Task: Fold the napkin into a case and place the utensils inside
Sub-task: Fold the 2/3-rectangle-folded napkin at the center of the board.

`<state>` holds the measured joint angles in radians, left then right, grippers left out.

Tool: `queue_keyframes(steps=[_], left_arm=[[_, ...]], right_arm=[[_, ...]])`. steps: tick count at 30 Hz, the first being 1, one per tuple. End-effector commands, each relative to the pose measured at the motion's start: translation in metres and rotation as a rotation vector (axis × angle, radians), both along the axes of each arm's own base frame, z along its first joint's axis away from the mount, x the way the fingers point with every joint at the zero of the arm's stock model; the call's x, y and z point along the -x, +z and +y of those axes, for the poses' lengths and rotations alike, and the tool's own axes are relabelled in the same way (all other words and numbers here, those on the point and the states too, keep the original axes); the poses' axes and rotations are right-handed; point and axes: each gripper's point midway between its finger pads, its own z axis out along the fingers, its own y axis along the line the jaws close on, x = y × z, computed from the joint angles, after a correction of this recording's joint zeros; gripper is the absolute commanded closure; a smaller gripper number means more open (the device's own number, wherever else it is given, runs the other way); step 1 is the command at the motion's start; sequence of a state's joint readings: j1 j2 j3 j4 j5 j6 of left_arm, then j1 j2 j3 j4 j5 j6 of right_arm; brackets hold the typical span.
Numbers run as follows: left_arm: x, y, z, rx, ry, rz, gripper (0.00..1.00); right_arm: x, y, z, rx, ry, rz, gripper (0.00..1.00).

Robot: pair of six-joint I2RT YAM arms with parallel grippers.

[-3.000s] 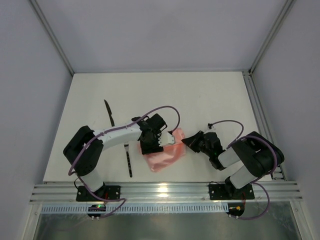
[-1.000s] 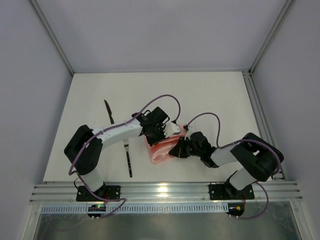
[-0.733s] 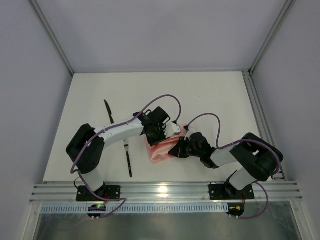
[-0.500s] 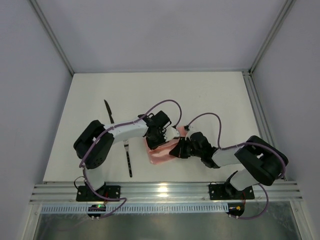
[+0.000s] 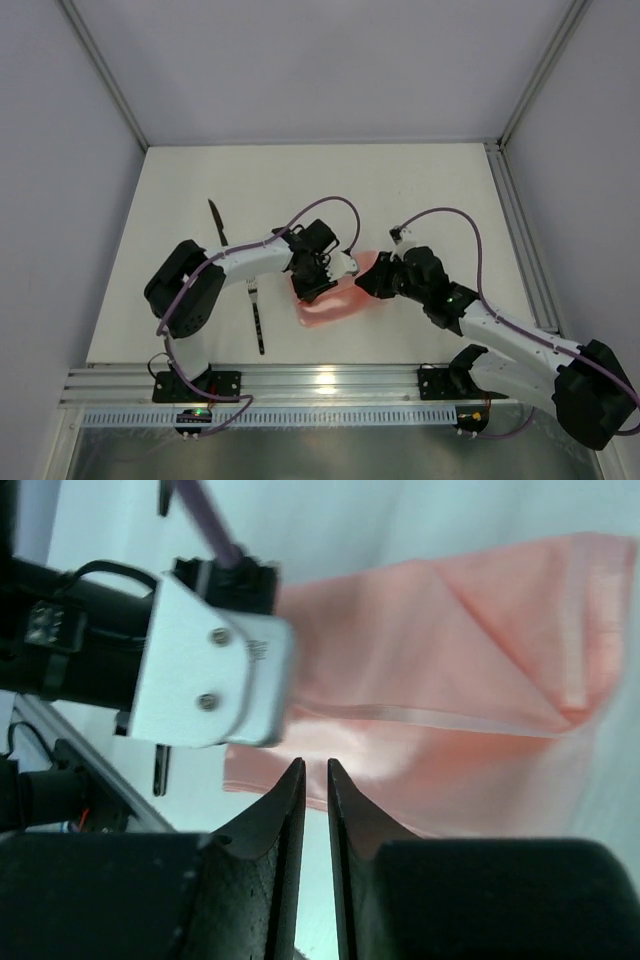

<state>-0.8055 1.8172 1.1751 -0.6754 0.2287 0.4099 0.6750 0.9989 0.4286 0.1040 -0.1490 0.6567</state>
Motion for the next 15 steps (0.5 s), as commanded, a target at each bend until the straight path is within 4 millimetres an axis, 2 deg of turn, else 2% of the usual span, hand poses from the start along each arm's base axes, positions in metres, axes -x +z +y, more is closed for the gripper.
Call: queue_keyframes(steps=[1, 3, 6, 9, 12, 13, 15], left_arm=[[0.003, 0.011, -0.006, 0.077, -0.018, 0.01, 0.69], [0.002, 0.013, -0.006, 0.083, -0.015, 0.008, 0.68], [0.001, 0.011, -0.004, 0.082, -0.012, 0.009, 0.68], [-0.001, 0.01, -0.002, 0.079, -0.006, 0.004, 0.68], [-0.003, 0.01, -0.002, 0.075, -0.002, -0.004, 0.68], [-0.004, 0.012, -0.002, 0.077, -0.001, -0.01, 0.68], [-0.005, 0.013, -0.002, 0.079, 0.003, -0.016, 0.67]], right_arm=[[-0.004, -0.013, -0.034, 0.145, -0.037, 0.031, 0.82], [-0.014, -0.014, -0.047, 0.169, -0.056, 0.034, 0.82], [-0.029, -0.009, -0.051, 0.159, -0.048, -0.005, 0.83], [-0.039, 0.004, -0.036, 0.147, 0.037, -0.05, 0.86], [-0.054, 0.004, -0.019, 0.139, 0.104, -0.064, 0.91], [-0.057, -0.004, -0.015, 0.136, 0.118, -0.049, 0.91], [-0.059, -0.005, -0.007, 0.109, 0.148, -0.05, 0.93]])
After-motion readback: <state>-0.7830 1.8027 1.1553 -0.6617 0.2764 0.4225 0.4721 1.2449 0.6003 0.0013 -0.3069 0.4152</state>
